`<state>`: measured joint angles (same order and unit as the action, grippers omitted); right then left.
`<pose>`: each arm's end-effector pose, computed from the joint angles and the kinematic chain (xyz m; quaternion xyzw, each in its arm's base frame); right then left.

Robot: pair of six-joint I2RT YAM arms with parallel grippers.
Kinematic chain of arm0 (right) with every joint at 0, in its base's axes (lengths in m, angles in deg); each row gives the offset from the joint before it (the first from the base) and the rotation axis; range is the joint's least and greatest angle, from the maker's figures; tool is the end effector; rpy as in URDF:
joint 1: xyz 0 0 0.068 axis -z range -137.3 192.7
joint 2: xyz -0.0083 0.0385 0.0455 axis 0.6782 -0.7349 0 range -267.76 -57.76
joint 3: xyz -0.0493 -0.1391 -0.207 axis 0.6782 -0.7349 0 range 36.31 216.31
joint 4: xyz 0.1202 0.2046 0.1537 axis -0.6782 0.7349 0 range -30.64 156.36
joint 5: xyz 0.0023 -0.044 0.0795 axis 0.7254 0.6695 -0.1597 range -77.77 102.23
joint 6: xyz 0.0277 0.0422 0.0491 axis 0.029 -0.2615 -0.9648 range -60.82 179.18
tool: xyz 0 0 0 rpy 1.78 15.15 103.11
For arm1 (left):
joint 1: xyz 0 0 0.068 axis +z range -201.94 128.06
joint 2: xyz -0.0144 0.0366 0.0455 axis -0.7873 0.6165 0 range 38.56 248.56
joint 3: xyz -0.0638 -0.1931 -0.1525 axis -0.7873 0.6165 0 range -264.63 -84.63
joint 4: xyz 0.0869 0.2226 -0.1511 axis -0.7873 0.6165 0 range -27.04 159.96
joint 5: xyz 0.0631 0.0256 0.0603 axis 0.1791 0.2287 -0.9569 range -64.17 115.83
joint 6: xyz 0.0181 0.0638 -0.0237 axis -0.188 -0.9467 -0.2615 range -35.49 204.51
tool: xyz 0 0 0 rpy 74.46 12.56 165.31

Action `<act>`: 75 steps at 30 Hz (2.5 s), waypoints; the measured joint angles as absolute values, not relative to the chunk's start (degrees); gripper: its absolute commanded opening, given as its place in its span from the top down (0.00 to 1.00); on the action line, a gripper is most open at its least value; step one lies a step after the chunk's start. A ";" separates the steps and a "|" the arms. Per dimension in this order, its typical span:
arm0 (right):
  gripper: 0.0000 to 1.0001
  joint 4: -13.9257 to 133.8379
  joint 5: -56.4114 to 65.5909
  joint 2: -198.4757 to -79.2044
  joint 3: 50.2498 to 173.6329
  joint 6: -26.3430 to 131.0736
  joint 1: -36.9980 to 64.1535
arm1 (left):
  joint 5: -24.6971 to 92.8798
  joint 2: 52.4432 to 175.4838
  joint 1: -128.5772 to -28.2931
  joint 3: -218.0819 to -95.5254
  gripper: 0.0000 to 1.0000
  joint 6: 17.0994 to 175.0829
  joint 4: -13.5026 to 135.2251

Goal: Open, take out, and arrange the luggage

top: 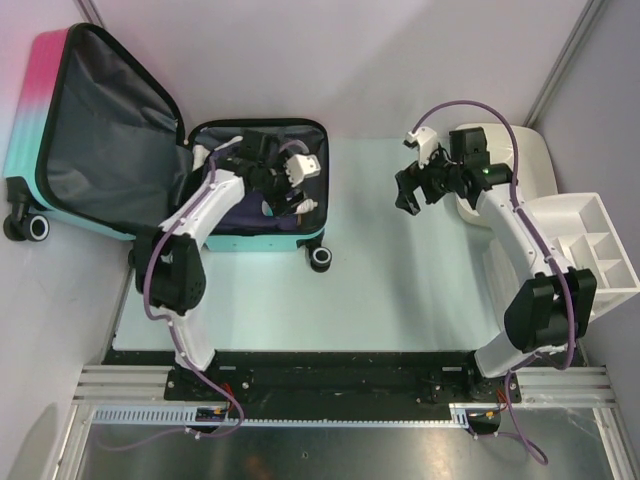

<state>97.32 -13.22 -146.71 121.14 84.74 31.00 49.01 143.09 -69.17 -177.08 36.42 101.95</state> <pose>0.3673 0.1015 0.3144 -0.3695 0.8161 0.1521 0.4176 0.4091 -0.1507 0.2543 0.5548 0.7414 -0.0958 0.3651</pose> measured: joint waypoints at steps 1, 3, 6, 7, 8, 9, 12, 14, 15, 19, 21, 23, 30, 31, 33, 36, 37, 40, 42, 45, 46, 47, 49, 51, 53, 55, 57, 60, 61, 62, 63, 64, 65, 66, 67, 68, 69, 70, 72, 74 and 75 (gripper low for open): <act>0.01 96.99 -13.51 -147.23 121.14 84.74 31.52 | 48.59 144.27 -69.69 -177.21 0.11 36.35 102.06; 0.00 96.33 -14.05 -148.28 121.12 84.74 32.53 | 47.96 146.89 -70.53 -178.13 0.11 36.20 102.71; 0.00 95.37 -14.82 -150.12 121.12 84.72 33.64 | 46.45 150.89 -71.20 -180.64 0.14 35.76 103.17; 0.00 95.20 -15.04 -150.66 121.12 84.72 33.86 | 45.82 152.07 -71.31 -181.49 0.16 35.45 103.08; 0.00 94.98 -15.30 -151.49 121.14 84.70 34.17 | 44.94 153.49 -71.38 -182.46 0.20 35.02 103.08; 0.01 94.93 -15.41 -152.06 121.14 84.70 34.32 | 44.29 154.32 -71.40 -182.94 0.23 34.73 103.00; 0.01 95.00 -15.91 -154.73 122.24 84.48 34.74 | 41.99 156.95 -71.40 -184.47 0.31 33.27 103.17; 0.01 95.06 -16.33 -156.65 123.64 84.26 34.98 | 40.99 158.58 -71.40 -185.78 0.38 32.90 103.52; 0.01 95.09 -16.61 -157.59 124.53 84.15 35.09 | 40.70 159.57 -71.40 -186.74 0.42 32.87 103.78; 0.01 95.11 -17.57 -161.26 128.18 83.15 35.74 | 39.94 162.78 -71.46 -191.24 0.69 34.56 104.55; 0.02 95.11 -18.14 -162.73 129.84 82.53 36.09 | 40.16 163.87 -71.25 -193.95 0.85 36.59 104.88; 0.02 95.04 -18.58 -163.78 130.94 81.88 36.29 | 41.32 164.44 -70.61 -196.57 1.00 39.43 104.81; 0.02 92.77 -21.35 -166.14 133.84 76.39 36.86 | 48.35 164.53 -66.15 -205.14 1.00 52.00 103.96; 0.02 91.85 -22.14 -166.44 134.26 74.27 36.97 | 50.01 164.51 -65.41 -205.69 1.00 53.90 103.76; 0.00 89.18 -23.60 -167.01 135.16 70.01 37.30 | 53.05 164.27 -64.23 -206.26 1.00 57.53 103.50; 0.00 82.74 -26.51 -167.38 135.90 59.87 37.91 | 56.57 163.33 -63.03 -206.02 1.00 62.25 102.23; 0.00 80.25 -27.36 -167.38 135.94 56.59 37.97 | 57.86 162.41 -62.92 -205.06 1.00 64.11 100.70; 0.00 71.61 -29.22 -167.38 135.72 44.26 38.02 | 60.90 157.84 -63.09 -200.36 1.00 69.11 95.83; 0.00 65.40 -29.90 -167.38 135.16 36.13 37.69 | 62.65 153.21 -63.53 -195.07 1.00 72.48 89.75; 0.00 57.71 -30.34 -167.40 134.35 25.64 36.36 | 64.27 144.57 -64.36 -184.82 1.00 76.74 78.98; 0.00 56.11 -30.34 -167.40 134.28 23.43 35.70 | 64.64 141.97 -64.69 -181.93 1.00 77.64 75.43; 0.00 54.13 -30.34 -167.40 134.28 21.05 34.83 | 65.01 139.59 -65.10 -179.15 1.00 78.64 71.65; 0.00 50.52 -30.38 -167.40 134.28 17.25 32.68 | 65.27 135.44 -66.15 -174.37 1.00 79.67 65.64; 0.00 47.94 -30.38 -167.40 134.35 15.21 30.30 | 65.27 132.84 -67.55 -171.50 1.00 79.95 61.36; 0.00 46.67 -30.42 -167.40 134.70 14.56 27.96 | 65.27 131.35 -69.15 -169.52 1.00 80.09 57.69; 0.00 45.54 -31.21 -167.40 134.96 14.30 26.17 | 64.44 130.59 -70.46 -168.25 1.00 80.39 55.74; 0.00 44.27 -31.89 -167.38 135.13 14.25 24.97 | 63.28 130.08 -70.81 -166.87 1.00 80.59 53.56; 0.00 43.55 -32.24 -167.38 135.18 14.25 23.68 | 62.56 129.65 -71.27 -165.21 1.00 80.70 51.61; 0.00 43.09 -32.30 -167.38 135.11 14.17 23.42 | 62.43 129.54 -71.55 -164.82 1.00 81.07 51.24; 0.00 42.48 -32.43 -167.36 134.98 14.06 23.13 | 62.41 129.52 -71.92 -164.49 1.00 81.40 50.85; 0.00 41.58 -32.59 -167.34 134.70 13.88 22.83 | 62.43 129.49 -72.38 -164.20 1.00 81.75 50.30; 0.00 40.84 -32.74 -167.23 134.30 13.77 22.59 | 62.45 129.47 -72.82 -164.03 1.00 82.10 50.01; 0.00 40.14 -32.76 -167.01 133.67 13.71 22.24 | 62.45 129.43 -73.17 -163.90 1.00 82.31 49.77; 0.00 40.03 -32.87 -166.81 133.19 13.73 21.89 | 62.52 129.38 -73.43 -163.77 1.00 82.64 49.56; 0.00 39.98 -32.87 -166.71 132.95 13.73 21.54 | 62.54 129.30 -73.65 -163.68 1.00 82.82 49.29; 0.00 39.92 -32.85 -166.71 132.93 13.75 21.23 | 62.65 129.19 -73.89 -163.59 1.00 83.06 48.90; 0.05 39.90 -32.76 -166.71 132.93 13.82 20.84 | 62.67 129.03 -74.09 -163.57 1.00 83.08 48.55; 0.08 39.96 -32.63 -166.71 132.93 14.01 20.47 | 62.67 128.90 -74.31 -163.57 1.00 83.08 48.40; 0.22 40.22 -32.43 -166.62 132.95 14.45 19.90 | 62.65 128.53 -74.52 -163.57 1.00 83.08 47.76; 0.33 40.18 -32.22 -166.38 132.95 14.45 19.55 | 62.43 128.18 -74.68 -163.35 1.00 83.04 47.74; 0.45 40.38 -32.17 -166.05 132.93 14.67 19.53 | 62.39 128.16 -74.72 -163.26 1.00 83.04 47.68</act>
